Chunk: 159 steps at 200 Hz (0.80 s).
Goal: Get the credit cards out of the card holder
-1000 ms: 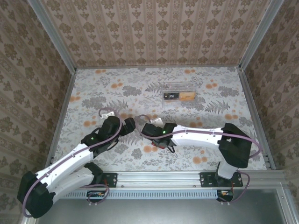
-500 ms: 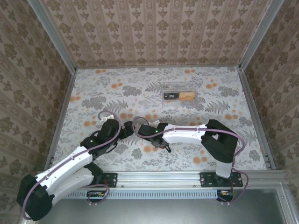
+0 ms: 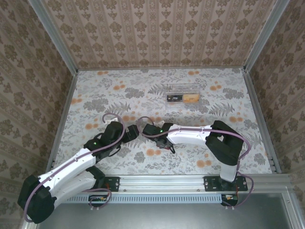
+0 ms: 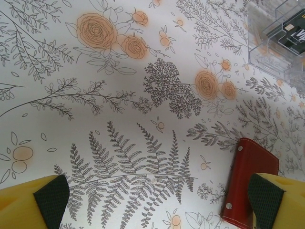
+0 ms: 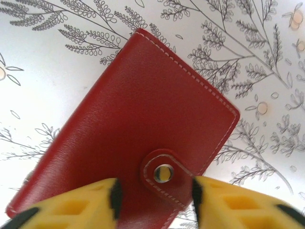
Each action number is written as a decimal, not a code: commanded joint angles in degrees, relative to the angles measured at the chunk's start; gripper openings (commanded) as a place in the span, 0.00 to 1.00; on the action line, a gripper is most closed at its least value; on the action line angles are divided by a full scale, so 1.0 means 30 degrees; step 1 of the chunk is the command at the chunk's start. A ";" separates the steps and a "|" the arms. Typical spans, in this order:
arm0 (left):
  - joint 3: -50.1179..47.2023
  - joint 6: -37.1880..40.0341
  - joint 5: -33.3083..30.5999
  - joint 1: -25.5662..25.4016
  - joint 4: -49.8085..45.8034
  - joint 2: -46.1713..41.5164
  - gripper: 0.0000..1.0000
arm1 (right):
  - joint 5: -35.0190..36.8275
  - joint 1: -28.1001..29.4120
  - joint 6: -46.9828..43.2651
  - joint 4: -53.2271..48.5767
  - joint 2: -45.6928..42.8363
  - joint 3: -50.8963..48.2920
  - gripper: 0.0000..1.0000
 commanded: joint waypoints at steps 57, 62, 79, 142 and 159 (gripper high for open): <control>-0.0027 0.0149 0.0265 0.0146 0.0153 0.0047 1.00 | -0.1694 -0.1163 -0.0759 0.0756 -0.0045 -0.0142 0.36; -0.0046 0.0141 0.0267 0.0122 0.0150 0.0034 1.00 | -0.1841 -0.1245 -0.0752 0.0849 -0.0046 -0.0238 0.32; -0.0061 0.0155 0.0228 0.0129 0.0160 0.0061 1.00 | -0.2059 -0.1363 -0.0825 0.1079 -0.0200 -0.0506 0.23; 0.0158 0.0216 0.0833 0.0120 0.0888 0.1208 1.00 | -0.1594 -0.1344 -0.1128 0.1198 -0.1759 -0.0962 0.00; 0.0268 0.0251 0.0970 0.0057 0.0964 0.1581 1.00 | -0.1298 -0.1357 -0.1235 0.0933 -0.2226 -0.0863 0.00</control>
